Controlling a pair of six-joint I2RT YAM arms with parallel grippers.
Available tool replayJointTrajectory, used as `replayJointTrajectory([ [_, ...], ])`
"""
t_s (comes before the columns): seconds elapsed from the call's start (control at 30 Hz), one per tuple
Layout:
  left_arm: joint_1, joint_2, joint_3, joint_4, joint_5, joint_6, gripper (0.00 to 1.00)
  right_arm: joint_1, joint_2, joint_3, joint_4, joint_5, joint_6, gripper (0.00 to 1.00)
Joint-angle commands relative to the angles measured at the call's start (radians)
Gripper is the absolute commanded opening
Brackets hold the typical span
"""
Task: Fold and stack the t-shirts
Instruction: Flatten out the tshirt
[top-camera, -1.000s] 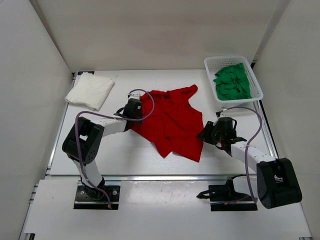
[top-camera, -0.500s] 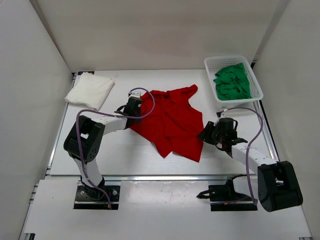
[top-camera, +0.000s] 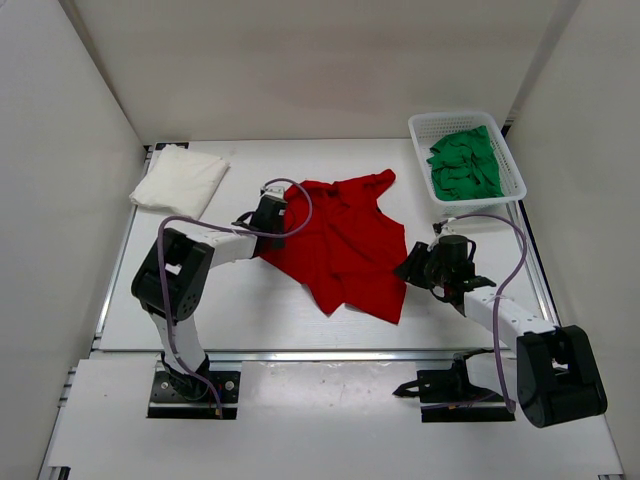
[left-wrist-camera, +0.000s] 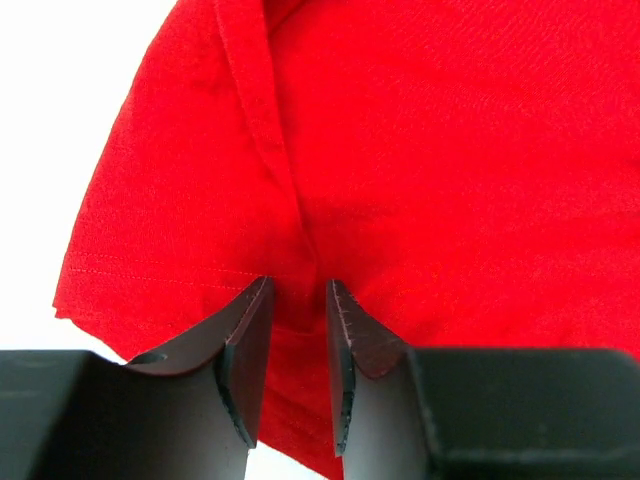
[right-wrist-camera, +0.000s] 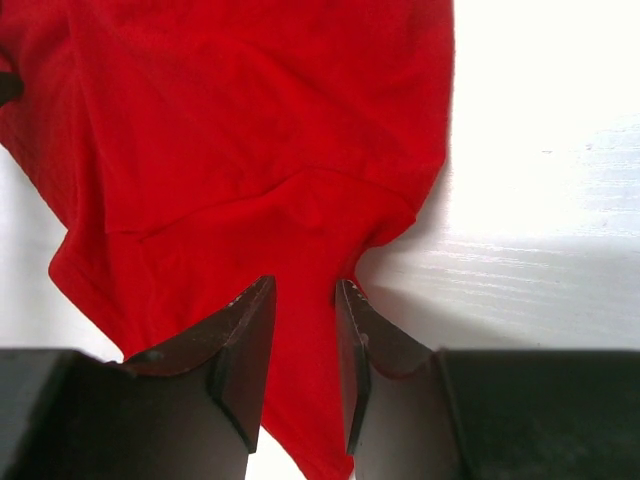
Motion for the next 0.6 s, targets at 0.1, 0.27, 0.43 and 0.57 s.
replayJointTrajectory([
  [0.1,-0.010,-0.026,0.012,0.001,0.016,-0.001,0.35,0.015,-0.013,0.005,0.038,-0.013,-0.003,0.29],
  [0.27,-0.007,-0.004,0.049,-0.029,0.002,-0.011,0.24,0.005,-0.034,0.002,0.041,-0.012,-0.003,0.29],
  [0.43,0.009,-0.038,0.015,-0.011,0.006,-0.021,0.12,0.003,-0.045,-0.013,0.020,-0.001,0.006,0.29],
  [0.57,0.059,-0.087,-0.012,0.012,0.089,-0.066,0.09,0.008,-0.049,-0.045,0.001,0.027,-0.006,0.32],
])
